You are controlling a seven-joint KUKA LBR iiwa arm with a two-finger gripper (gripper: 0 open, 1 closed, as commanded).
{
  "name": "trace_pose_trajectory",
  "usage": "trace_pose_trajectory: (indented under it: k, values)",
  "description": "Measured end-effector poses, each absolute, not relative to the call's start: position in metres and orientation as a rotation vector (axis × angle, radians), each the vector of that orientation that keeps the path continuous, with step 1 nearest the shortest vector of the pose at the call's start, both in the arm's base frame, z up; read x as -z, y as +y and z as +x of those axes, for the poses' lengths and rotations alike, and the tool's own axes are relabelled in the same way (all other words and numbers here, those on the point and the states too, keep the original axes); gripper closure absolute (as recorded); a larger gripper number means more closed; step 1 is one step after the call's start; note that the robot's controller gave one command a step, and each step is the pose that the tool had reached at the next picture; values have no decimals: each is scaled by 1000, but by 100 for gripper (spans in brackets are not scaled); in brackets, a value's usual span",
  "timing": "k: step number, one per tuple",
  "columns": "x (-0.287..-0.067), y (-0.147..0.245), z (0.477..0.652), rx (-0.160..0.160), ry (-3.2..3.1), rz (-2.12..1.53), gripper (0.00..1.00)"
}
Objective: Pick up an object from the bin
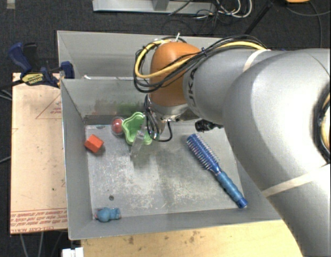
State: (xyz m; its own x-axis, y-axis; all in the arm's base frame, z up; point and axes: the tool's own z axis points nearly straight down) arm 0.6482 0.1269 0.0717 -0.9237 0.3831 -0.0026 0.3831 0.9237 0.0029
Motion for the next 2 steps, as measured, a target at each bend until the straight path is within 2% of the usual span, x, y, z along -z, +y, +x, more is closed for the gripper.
trace_pose_trajectory:
  k: [1,2]
  values:
    - [-74,127,650,-6,3073,611,100]
    - [-100,139,652,-1,2978,1009,100]
